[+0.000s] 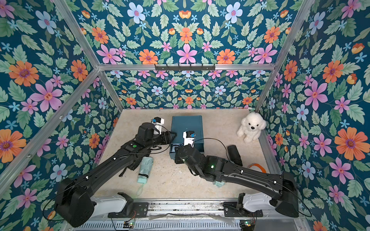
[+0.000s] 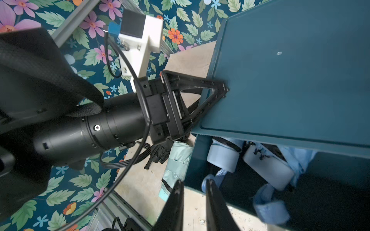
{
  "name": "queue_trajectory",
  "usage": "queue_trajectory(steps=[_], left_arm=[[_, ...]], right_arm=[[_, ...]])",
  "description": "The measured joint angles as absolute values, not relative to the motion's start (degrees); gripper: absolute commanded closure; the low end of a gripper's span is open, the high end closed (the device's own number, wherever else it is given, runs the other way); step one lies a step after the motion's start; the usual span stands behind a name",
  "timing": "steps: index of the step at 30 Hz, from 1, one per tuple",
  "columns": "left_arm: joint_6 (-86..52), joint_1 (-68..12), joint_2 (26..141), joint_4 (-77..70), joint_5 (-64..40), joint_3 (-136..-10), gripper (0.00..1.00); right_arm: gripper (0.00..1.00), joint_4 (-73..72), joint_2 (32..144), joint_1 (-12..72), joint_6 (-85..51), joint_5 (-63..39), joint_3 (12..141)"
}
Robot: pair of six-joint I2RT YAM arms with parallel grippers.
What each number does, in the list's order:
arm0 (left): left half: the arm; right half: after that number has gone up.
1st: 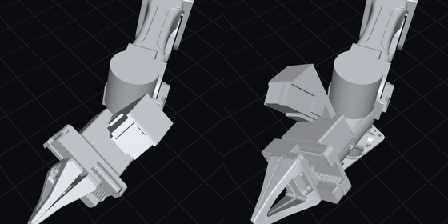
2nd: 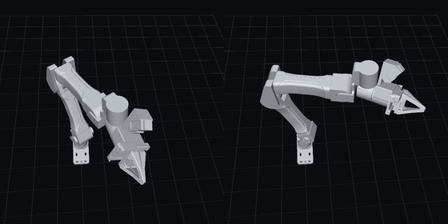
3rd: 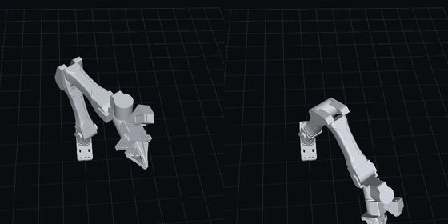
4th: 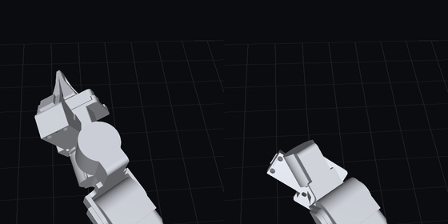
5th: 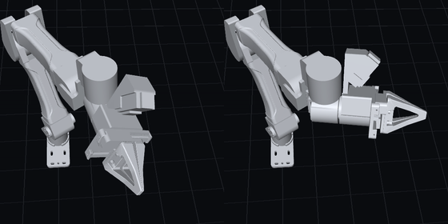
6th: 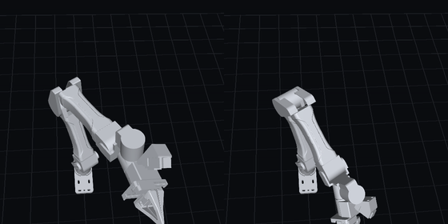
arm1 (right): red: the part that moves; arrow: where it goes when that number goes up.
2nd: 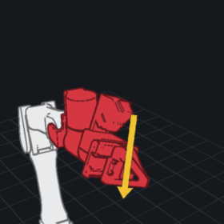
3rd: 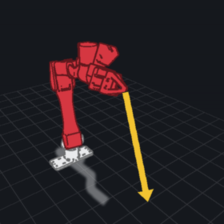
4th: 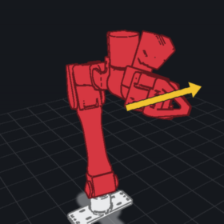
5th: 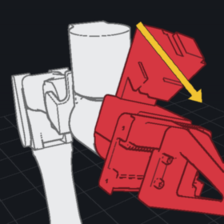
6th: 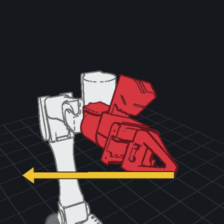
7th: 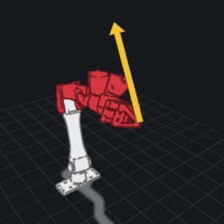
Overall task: Place the umbrella in the drawer by color
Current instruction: Close the drawer in the storage box.
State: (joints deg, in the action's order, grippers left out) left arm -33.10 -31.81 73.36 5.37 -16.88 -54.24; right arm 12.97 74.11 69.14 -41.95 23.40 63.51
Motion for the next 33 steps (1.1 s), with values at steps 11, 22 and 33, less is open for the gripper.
queue_trajectory(steps=[11, 22, 33], left_arm=[[-33.04, -31.81, 73.3, 5.37, -16.8, -54.26, 0.39], [-32.71, -31.7, 73.34, 5.56, -16.62, -54.37, 0.39], [-32.47, -31.59, 73.69, 6.72, -16.62, -55.29, 0.39]], right_arm=[[0.82, 16.23, 75.37, 63.92, -44.12, 18.31, 62.65], [0.81, 20.84, 69.49, 61.65, -48.25, 19.88, 59.33], [0.63, 26.04, 62.61, 70.17, -48.27, 25.98, 58.65]])
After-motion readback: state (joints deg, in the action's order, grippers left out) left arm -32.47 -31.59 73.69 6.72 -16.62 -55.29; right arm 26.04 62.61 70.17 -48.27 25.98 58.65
